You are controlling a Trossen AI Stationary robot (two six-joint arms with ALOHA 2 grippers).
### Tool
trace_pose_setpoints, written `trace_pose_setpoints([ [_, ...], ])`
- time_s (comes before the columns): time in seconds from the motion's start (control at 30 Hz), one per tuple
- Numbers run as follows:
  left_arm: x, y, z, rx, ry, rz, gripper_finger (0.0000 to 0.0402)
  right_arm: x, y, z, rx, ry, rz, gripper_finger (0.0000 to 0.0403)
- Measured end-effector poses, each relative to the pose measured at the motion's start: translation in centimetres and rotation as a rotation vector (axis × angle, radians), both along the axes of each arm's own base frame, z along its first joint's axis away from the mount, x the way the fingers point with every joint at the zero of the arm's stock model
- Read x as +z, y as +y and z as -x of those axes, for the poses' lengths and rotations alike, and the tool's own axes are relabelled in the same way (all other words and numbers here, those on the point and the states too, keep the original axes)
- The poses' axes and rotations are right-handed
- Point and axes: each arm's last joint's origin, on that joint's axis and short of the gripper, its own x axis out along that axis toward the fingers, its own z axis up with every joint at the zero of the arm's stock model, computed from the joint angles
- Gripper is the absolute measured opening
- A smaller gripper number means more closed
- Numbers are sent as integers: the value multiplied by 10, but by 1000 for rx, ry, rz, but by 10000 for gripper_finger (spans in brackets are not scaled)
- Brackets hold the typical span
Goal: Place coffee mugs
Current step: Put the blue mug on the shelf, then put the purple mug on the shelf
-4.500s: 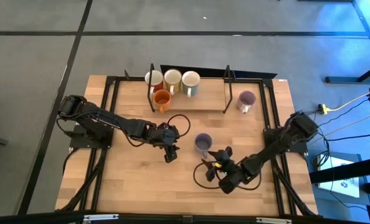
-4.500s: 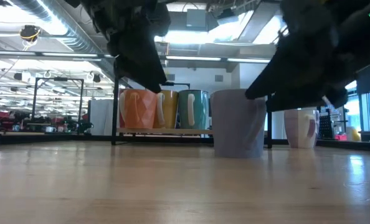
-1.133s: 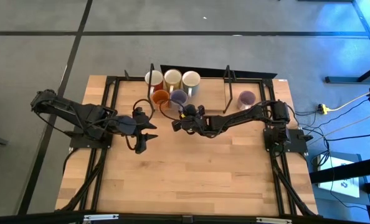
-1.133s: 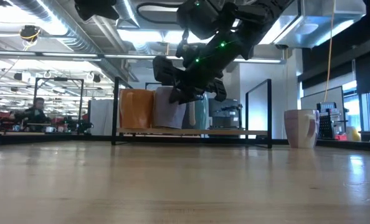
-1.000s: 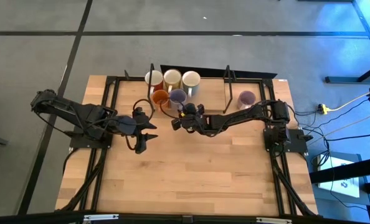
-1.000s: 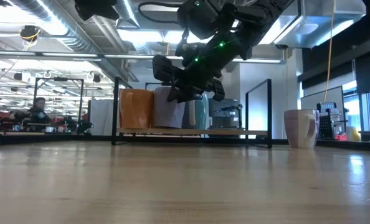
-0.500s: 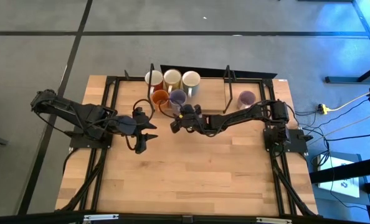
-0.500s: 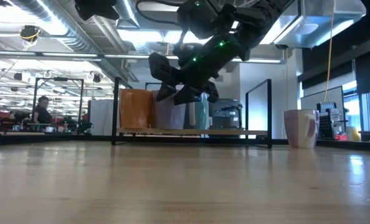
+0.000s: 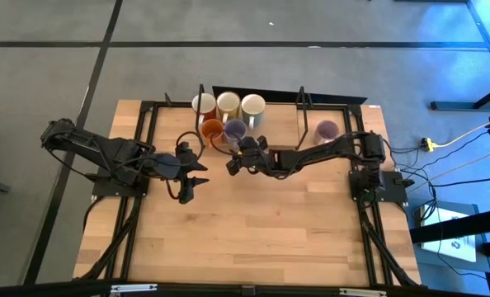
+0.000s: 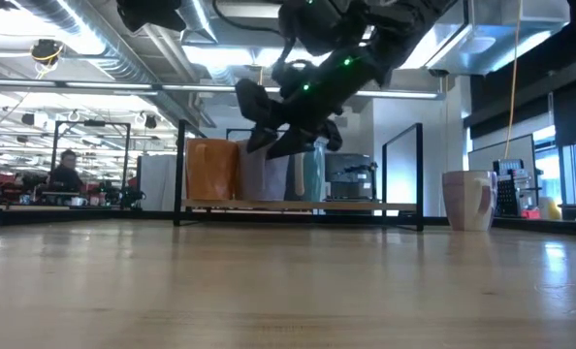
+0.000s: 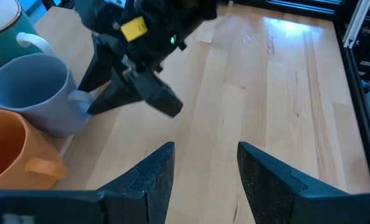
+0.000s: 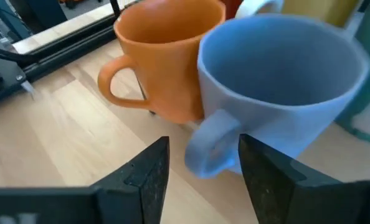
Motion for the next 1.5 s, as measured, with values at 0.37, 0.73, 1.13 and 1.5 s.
trace_pose_setpoints([
  [0.37, 0, 0, 0, 7, -2, -12, 169, 35, -1, 27, 12, 124, -15, 179],
  [0.73, 0, 0, 0, 12, -6, -16, 169, 116, -3, 117, -26, 293, -66, 179],
  [1.13, 0, 1, 0, 43, -16, 21, 169, 132, -37, 232, -237, 347, -203, 180],
  [1.5, 1, 2, 0, 120, -37, 63, 169, 90, -60, 271, -368, 445, -462, 179],
])
